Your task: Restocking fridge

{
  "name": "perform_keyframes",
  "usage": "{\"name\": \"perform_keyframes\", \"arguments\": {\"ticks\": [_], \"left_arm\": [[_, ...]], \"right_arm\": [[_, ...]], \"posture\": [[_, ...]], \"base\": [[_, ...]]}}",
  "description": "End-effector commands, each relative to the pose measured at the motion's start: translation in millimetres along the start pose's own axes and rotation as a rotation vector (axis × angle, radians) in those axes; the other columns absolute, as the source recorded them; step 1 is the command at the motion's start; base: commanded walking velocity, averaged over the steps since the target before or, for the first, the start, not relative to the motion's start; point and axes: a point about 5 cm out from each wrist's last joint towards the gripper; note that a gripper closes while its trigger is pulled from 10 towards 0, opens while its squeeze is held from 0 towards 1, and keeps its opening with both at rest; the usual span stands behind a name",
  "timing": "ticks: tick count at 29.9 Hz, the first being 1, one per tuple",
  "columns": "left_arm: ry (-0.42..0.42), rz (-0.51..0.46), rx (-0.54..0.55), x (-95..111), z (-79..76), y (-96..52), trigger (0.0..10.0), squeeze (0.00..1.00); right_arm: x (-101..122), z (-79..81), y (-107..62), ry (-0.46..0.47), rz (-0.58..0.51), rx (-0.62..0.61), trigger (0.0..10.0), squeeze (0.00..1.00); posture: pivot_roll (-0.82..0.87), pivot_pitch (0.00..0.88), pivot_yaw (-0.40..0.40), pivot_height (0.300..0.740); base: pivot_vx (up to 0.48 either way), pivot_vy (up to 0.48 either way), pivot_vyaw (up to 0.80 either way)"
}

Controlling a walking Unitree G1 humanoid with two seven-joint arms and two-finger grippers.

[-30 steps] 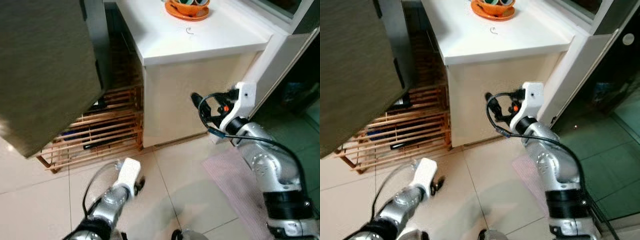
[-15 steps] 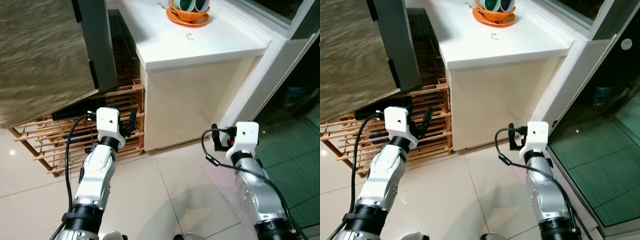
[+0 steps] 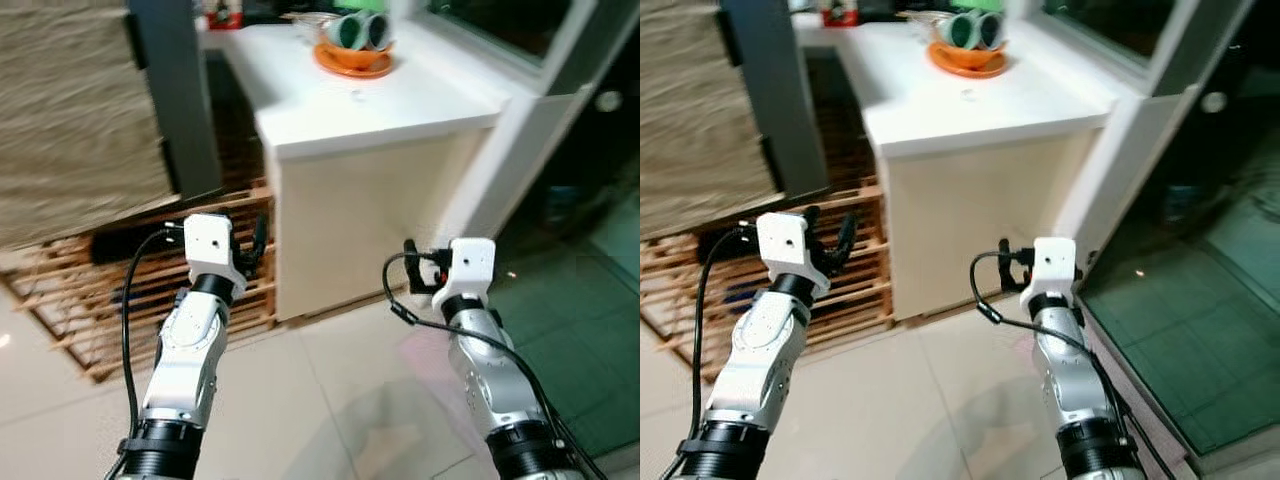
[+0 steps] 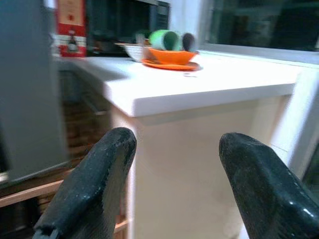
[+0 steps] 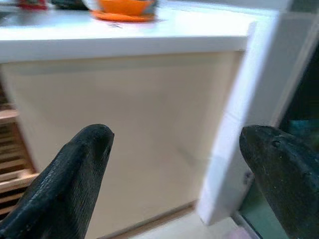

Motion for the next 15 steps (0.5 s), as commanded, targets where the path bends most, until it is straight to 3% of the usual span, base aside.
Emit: {"name": "perform_keyframes", "arguments": {"ticks": [1, 5, 12, 15], "left_arm": [[0.003, 0.015, -0.007, 0.4, -3.2, 1.6, 10.0, 0.0], [0.038, 0.047, -0.017, -3.2, -5.8, 3.2, 10.0, 0.0], [0.059, 0.08, -0.04, -7.0, -11.6, 5.8, 10.0, 0.0], [0.052, 0.08, -0.044, -6.7, -10.6, 6.8, 10.0, 0.0]], "right_arm": [[-1.4, -3.1, 3.2, 0.008, 0.011, -0.01, 10.0, 0.0], [-3.9, -2.0, 5.8, 0.021, 0.023, -0.012, 10.0, 0.0], [-5.7, 0.1, 8.0, 0.029, 0.027, -0.005, 10.0, 0.0], [-5.2, -1.2, 9.5, 0.03, 0.022, -0.008, 10.0, 0.0]], "posture": [[0.0, 0.0, -0.05, 0.74], [0.0, 0.0, -0.05, 0.74], [0.0, 0.0, -0.054, 0.74], [0.0, 0.0, -0.054, 0.74]], "base": [[0.446, 0.0, 0.0], [0.408, 0.0, 0.2], [0.0, 0.0, 0.77], [0.0, 0.465, 0.75]]}}
Point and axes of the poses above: a point about 5 cm out from each wrist's last joint towards the gripper, its own y axis pointing out of the wrist towards the gripper, its own x axis along the axis of the wrist's last joint, z = x × y, and after that the axes turned 7 degrees about y, right-handed
